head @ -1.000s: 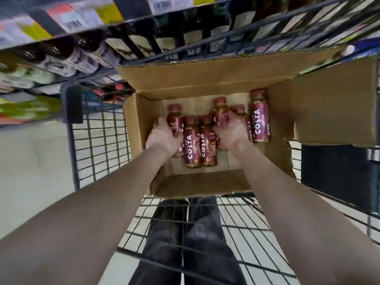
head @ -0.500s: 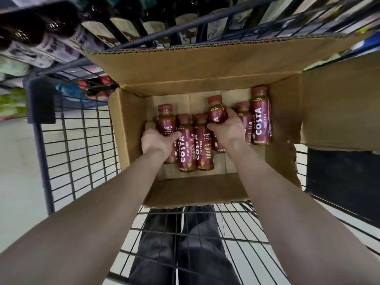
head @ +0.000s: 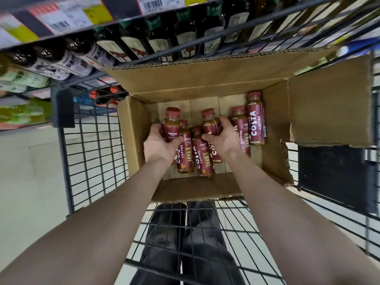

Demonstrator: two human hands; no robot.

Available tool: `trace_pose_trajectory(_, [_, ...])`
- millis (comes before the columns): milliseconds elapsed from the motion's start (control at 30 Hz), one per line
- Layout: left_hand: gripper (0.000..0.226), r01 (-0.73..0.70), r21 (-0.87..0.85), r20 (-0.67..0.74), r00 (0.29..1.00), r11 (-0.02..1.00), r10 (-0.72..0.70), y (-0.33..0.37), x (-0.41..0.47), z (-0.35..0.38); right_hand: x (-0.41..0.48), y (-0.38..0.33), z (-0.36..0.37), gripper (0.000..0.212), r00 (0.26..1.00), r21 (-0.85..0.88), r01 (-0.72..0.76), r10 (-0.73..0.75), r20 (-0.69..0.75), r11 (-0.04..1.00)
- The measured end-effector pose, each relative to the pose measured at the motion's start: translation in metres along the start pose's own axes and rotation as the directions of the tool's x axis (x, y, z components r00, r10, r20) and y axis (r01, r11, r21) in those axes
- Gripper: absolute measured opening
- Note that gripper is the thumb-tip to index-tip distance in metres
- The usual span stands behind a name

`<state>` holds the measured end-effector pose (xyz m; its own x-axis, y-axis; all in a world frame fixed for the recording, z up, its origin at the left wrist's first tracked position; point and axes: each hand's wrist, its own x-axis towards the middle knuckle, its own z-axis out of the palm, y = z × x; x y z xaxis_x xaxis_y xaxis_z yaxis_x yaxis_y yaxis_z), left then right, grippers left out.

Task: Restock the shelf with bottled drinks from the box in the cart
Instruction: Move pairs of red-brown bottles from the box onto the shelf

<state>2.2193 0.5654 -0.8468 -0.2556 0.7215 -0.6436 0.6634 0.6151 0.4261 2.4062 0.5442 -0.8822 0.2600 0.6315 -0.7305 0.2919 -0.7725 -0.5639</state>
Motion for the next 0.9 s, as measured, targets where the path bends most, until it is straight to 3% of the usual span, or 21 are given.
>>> trace_pose_trajectory(200, [0.075, -0.082, -0.031, 0.045, 0.995, 0.996, 0.083, 0.034, -0.032, -0.047, -0.053, -0.050, -0.024, 0.059, 0.996, -0.033, 0.084, -0.085, -0.030, 0.996])
trace_pose_trajectory(333, [0.077, -0.142, -0.100, 0.002, 0.990, 0.985, 0.143, 0.054, -0.061, -0.088, -0.096, -0.091, -0.042, 0.047, 0.986, -0.003, 0.160, -0.161, -0.038, 0.987])
trace_pose_trajectory(467, [0.085, -0.195, -0.161, -0.042, 0.981, 0.968, 0.191, 0.066, -0.088, -0.133, -0.143, -0.125, -0.049, 0.044, 0.977, 0.073, 0.201, -0.194, -0.091, 0.977])
trace_pose_trajectory(567, [0.077, -0.258, -0.180, -0.058, 0.966, 0.949, 0.252, 0.065, -0.111, -0.172, -0.185, -0.144, -0.045, 0.042, 0.963, 0.122, 0.255, -0.242, -0.118, 0.959])
trace_pose_trajectory(900, [0.068, -0.476, -0.198, -0.149, 0.879, 0.857, 0.454, 0.008, -0.173, -0.317, -0.341, -0.212, 0.024, 0.052, 0.880, 0.084, 0.425, -0.389, -0.273, 0.902])
